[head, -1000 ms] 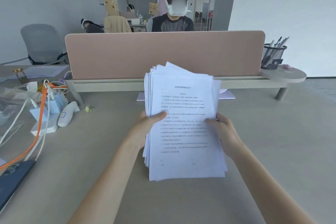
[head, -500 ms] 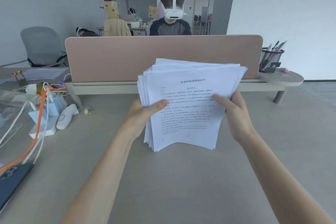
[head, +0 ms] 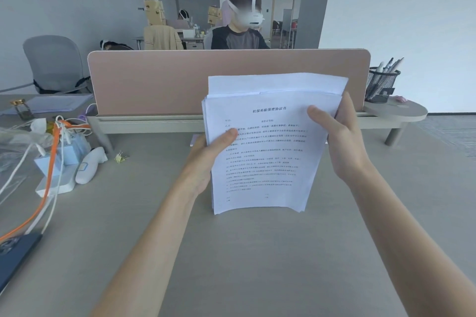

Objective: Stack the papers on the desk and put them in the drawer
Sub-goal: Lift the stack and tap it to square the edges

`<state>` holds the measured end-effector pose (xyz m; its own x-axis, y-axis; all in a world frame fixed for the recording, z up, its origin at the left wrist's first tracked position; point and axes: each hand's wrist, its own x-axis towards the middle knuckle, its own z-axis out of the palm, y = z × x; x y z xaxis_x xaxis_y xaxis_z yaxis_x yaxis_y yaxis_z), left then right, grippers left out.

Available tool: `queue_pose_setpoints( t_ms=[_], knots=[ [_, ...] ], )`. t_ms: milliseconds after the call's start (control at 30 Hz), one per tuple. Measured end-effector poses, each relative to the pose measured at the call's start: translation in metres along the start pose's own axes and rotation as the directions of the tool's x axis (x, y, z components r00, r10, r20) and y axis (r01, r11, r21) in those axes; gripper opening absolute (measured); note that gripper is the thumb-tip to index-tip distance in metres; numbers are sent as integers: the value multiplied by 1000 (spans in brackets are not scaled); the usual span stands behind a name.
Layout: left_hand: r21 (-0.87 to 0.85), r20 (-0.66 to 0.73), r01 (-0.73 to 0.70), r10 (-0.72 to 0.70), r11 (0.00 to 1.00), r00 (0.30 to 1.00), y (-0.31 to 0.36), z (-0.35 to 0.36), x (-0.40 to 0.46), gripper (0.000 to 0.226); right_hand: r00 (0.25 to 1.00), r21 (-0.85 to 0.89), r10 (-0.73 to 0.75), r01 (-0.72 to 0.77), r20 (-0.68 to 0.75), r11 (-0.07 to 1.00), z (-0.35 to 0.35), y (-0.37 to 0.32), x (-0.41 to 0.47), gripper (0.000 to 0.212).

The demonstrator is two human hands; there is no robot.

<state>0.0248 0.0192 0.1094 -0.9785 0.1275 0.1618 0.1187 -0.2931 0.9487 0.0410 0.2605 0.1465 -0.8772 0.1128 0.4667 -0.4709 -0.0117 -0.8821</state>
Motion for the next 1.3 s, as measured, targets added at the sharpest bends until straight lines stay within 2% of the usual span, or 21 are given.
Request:
queue_pose_setpoints(
  t_ms=[100,167,233,367,500,733,800,867,933,1000,1100,1200,1300],
  knots=[
    [6,18,13,-13,1000,1000,-5,-1,-3,14,994,-70,-107,108,15,992,-1,-3,3,52],
    [19,28,17,-18,1000,999,-8,-2,-4,13,974,-218,-223,224,30,950,-1,-6,4,74],
    [34,32,23,-24,999,999,-12,-3,-6,17,948,-368,-309,313,72,876,0,-7,6,82],
    [42,19,38,-39,998,999,-19,-5,-7,21,924,-493,-359,374,130,785,2,-6,8,72],
    [54,6,45,-45,998,999,-25,-6,-6,15,933,-567,-350,333,84,753,1,-4,12,43],
    [-7,29,55,-55,998,998,-40,-9,-6,18,935,-581,-338,336,109,742,-2,0,14,44],
    [4,13,47,-47,999,999,-42,-8,-5,16,948,-517,-307,303,80,801,-2,3,13,53],
    [40,-10,42,-42,998,999,-46,-8,-4,17,984,-264,-178,171,-1,949,-3,9,8,61],
    [84,-71,72,-66,994,995,-53,-9,-3,23,997,-30,17,-20,-74,999,-3,23,0,49],
    [137,-120,103,-86,985,989,-60,-11,-2,26,991,-22,120,-121,-68,992,-3,39,-11,33],
    [175,-139,112,-88,978,986,-68,-9,-1,17,978,-12,207,-207,-26,978,3,60,-27,31],
    [130,-173,99,-76,987,982,-67,-3,1,12,981,43,191,-189,-46,981,8,66,-29,32],
    [74,-159,94,-81,993,984,-62,-3,5,28,982,52,160,-155,-101,987,8,66,-23,29]
  ],
)
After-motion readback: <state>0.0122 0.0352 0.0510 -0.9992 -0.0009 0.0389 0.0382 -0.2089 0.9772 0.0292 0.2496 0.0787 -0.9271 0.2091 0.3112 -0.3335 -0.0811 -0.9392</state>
